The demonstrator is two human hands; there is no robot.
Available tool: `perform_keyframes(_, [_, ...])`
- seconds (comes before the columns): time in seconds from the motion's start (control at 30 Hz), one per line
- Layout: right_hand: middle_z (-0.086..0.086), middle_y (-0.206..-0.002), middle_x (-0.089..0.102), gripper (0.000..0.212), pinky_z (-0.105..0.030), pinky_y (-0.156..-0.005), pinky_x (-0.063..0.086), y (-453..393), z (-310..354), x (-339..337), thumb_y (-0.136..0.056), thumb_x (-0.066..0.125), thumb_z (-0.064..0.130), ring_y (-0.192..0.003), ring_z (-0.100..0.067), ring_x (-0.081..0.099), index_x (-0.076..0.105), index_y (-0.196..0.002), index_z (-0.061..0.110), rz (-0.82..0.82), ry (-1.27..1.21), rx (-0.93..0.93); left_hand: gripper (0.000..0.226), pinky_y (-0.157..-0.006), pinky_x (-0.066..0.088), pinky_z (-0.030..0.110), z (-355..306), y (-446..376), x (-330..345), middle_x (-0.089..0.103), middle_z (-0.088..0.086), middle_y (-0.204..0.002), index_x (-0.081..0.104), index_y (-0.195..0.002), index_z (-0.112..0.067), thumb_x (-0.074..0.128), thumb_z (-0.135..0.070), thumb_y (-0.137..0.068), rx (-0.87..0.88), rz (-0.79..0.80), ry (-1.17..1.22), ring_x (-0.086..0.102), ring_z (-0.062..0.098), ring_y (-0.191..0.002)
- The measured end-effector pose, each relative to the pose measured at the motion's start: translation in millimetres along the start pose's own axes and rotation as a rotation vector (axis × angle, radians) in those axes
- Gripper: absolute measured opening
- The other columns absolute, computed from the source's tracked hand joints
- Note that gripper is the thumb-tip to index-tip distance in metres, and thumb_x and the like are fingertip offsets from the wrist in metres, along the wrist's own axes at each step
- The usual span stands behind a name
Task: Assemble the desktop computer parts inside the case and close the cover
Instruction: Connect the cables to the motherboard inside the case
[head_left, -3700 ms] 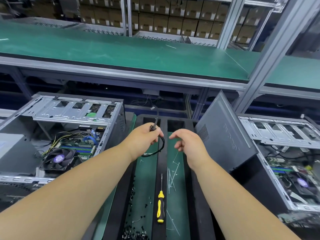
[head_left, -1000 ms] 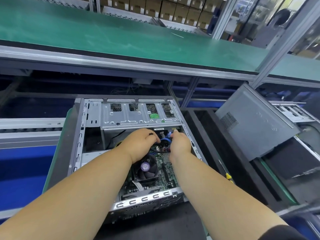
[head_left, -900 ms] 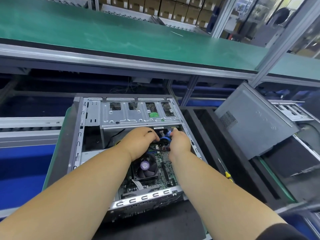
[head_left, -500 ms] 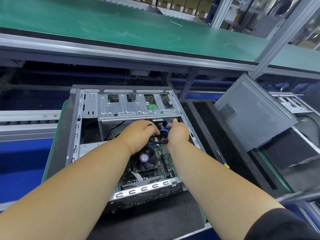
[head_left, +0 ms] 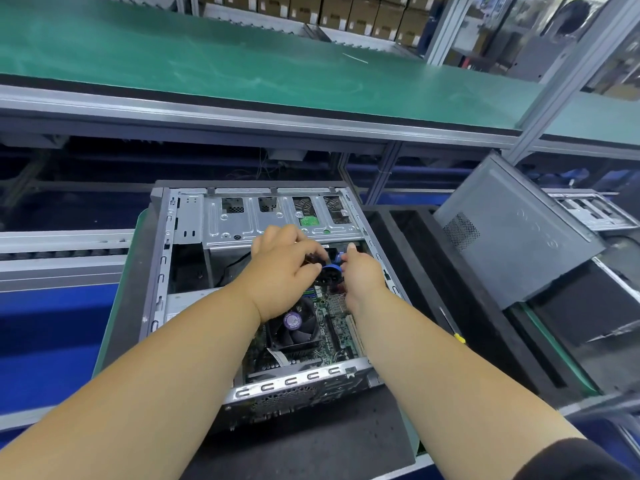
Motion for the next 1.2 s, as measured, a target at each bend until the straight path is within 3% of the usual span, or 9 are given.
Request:
perform_keyframes(0.1, [-0.008,-0.092,0.054,0.029,-0.038,-0.079,0.039,7.8,-4.9,-3.4,-0.098,0.055,0.035,-0.077,-0.021,0.048,0.060,-0.111,0.010,0.041,-0.013,0.050,0.023,-0.096,0.014,0.031,-4.9,3.7,-10.7,0.034,-0.008,-0.114,0.058,-0.110,-0.038,0.042,-0.043,-0.094,0.084,-0.049,-0.155,0.024,0.016,-0.113])
perform_keyframes(0.23, [-0.019,-0.124,0.057,0.047,-0.039,-0.077,0.042,18.2,-7.1,-9.0,-0.086,0.064,0.030,-0.092,-0.030,0.053,0.049,-0.124,0.007,-0.106,0.083,0.019,0.027,-0.091,0.020,0.033,0.2,3.2,-21.5,0.034,-0.004,-0.105,0.053,-0.100,-0.031,0.036,-0.053,-0.094,0.002,-0.012,-0.278,0.025,0.017,-0.101])
perform_keyframes(0.3, [-0.016,-0.111,0.058,0.036,-0.034,-0.067,0.041,23.5,-3.9,-7.2,-0.087,0.063,0.022,-0.080,-0.027,0.052,0.045,-0.115,0.008,-0.128,0.050,-0.042,0.030,-0.088,0.032,0.036,2.9,4.1,-24.9,0.044,-0.003,-0.096,0.054,-0.094,-0.024,0.042,-0.051,-0.096,-0.053,0.016,-0.301,0.038,0.020,-0.096])
perform_keyframes(0.4, [-0.007,-0.072,0.051,0.018,-0.031,-0.057,0.032,35.2,0.3,3.7,-0.091,0.058,0.019,-0.059,-0.021,0.041,0.059,-0.099,0.003,0.015,0.112,-0.095,0.023,-0.073,0.048,0.036,4.8,11.3,-30.3,0.055,-0.004,-0.086,0.060,-0.088,-0.022,0.059,-0.045,-0.091,-0.151,0.007,-0.148,0.055,0.019,-0.081])
perform_keyframes(0.53, [-0.002,-0.057,0.054,0.047,-0.022,-0.044,0.029,60.6,-2.6,24.3,-0.101,0.046,0.038,-0.044,-0.013,0.037,0.067,-0.074,0.007,0.411,0.136,0.100,0.005,-0.077,0.048,0.030,6.3,22.8,-37.0,0.062,-0.010,-0.091,0.068,-0.089,-0.032,0.071,-0.029,-0.085,-0.182,-0.050,-0.005,0.058,0.012,-0.087])
perform_keyframes(0.67, [-0.005,-0.058,0.060,0.054,-0.019,-0.043,0.029,74.7,-7.1,32.5,-0.102,0.042,0.046,-0.044,-0.010,0.038,0.069,-0.093,0.000,0.598,0.060,0.274,0.021,-0.081,0.043,0.026,12.8,32.4,-39.2,0.060,-0.011,-0.100,0.071,-0.102,-0.036,0.071,-0.023,-0.086,-0.189,-0.071,0.021,0.054,0.010,-0.094])
perform_keyframes(0.83, [-0.004,-0.060,0.063,0.048,-0.017,-0.047,0.030,78.9,-17.2,37.6,-0.101,0.044,0.044,-0.045,-0.008,0.041,0.065,-0.097,0.002,0.697,-0.034,0.446,0.031,-0.079,0.050,0.030,18.5,41.3,-34.1,0.059,-0.015,-0.087,0.065,-0.109,-0.038,0.069,-0.018,-0.085,-0.185,-0.037,0.001,0.057,0.006,-0.083])
perform_keyframes(1.03, [-0.002,-0.066,0.057,0.030,-0.016,-0.048,0.028,71.0,-21.4,39.7,-0.095,0.055,0.036,-0.057,-0.007,0.033,0.063,-0.094,0.007,0.763,-0.059,0.486,0.035,-0.071,0.050,0.025,25.4,44.3,-26.8,0.061,-0.017,-0.085,0.058,-0.106,-0.037,0.066,-0.015,-0.081,-0.151,0.030,0.014,0.057,-0.002,-0.078])
perform_keyframes(1.2, [-0.002,-0.070,0.063,0.014,-0.012,-0.047,0.030,62.3,-13.5,31.3,-0.094,0.064,0.025,-0.052,-0.004,0.037,0.068,-0.090,0.013,0.897,0.081,0.412,0.038,-0.065,0.050,0.024,34.0,45.1,-26.5,0.069,-0.020,-0.081,0.049,-0.100,-0.037,0.060,-0.011,-0.075,-0.235,0.086,0.206,0.060,-0.001,-0.072])
Point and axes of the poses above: each hand's wrist, its own y-axis away from the middle knuckle, its own x-axis out of the palm, z = x × y, the point moved 4 cm from there along -y, towards the middle knuckle
